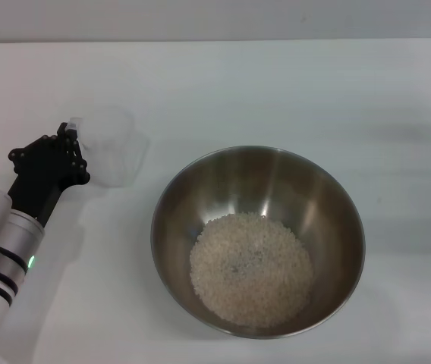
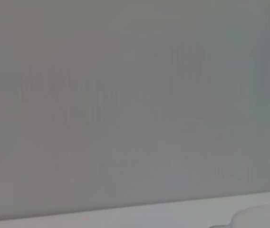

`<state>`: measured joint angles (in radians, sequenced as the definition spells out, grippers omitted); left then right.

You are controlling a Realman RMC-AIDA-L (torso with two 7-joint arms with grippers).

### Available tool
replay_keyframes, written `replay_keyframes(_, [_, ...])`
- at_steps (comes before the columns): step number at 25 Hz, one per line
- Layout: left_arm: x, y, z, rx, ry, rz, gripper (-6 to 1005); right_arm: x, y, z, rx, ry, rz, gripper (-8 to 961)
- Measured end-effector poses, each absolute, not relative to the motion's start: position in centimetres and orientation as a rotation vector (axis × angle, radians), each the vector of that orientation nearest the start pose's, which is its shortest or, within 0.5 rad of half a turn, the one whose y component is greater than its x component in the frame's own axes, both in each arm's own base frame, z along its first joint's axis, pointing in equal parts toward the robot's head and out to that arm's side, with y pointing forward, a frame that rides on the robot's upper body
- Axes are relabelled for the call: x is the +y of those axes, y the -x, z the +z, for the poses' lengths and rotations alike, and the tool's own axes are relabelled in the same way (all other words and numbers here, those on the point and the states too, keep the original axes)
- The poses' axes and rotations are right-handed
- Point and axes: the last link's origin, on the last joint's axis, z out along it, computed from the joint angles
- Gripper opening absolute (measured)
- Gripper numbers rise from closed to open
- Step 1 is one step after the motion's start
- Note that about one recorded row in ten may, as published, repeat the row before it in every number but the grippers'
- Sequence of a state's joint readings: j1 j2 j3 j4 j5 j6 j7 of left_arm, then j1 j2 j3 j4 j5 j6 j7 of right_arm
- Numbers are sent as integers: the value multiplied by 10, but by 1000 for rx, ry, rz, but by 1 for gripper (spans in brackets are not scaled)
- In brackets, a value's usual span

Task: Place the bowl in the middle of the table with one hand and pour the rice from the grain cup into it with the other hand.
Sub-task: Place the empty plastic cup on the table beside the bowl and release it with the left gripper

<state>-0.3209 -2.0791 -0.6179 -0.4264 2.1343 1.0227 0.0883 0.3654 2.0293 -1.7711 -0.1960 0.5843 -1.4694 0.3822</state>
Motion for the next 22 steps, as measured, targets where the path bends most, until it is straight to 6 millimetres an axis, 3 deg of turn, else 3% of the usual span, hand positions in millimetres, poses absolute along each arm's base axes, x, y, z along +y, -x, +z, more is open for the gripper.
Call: replay_keyframes(22, [293, 319, -73, -651, 1760, -597, 130, 317, -334, 80, 437, 1213, 1052, 422])
